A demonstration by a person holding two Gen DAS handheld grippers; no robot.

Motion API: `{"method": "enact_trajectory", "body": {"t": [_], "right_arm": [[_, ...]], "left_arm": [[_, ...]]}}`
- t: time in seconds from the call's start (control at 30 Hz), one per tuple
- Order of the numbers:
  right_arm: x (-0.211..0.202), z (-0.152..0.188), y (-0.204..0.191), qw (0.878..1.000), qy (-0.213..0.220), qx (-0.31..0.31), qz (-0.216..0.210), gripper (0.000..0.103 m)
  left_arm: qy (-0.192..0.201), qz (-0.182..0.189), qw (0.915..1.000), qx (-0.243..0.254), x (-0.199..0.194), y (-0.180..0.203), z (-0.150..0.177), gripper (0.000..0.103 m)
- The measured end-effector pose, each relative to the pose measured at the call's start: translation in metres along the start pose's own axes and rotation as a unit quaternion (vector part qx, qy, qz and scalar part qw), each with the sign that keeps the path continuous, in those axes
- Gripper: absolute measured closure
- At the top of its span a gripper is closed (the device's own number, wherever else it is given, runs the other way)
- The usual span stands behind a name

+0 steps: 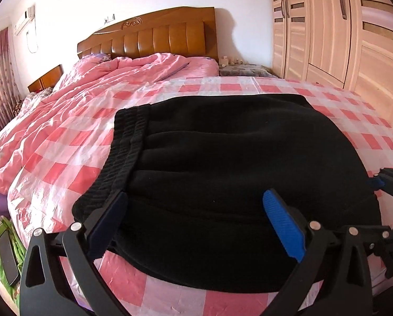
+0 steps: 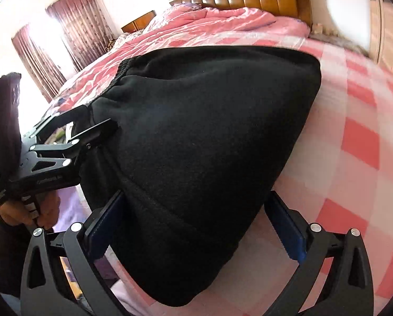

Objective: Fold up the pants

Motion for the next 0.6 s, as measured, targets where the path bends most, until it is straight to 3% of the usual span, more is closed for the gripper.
{"method": "enact_trajectory", "body": {"t": [0.2,0.6], "right_arm": [[0.0003,0.0,-0.0078,0.998,0.006,-0.033,0.044,0.004],[-0.0069,0.004,-0.0092,0.997,0.004,-0.042,0.063,0.004]], "left_arm": [[0.001,0.001,1.0,0.0,-0.0001,0.0009,-0.0001,0.001],[0.004,0.001,1.0,0.002,-0.0004,0.0026,0.0014,0.001]]}}
Point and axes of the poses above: each gripper's, at about its wrist camera, not at the fingertips, and x roughly the way its jaws point, y to its right, z to its underside, the point moved 5 cm from there along x, roughly the way its jaws point, and after that the axes turned 14 degrees about -z, right-handed, at the moved point
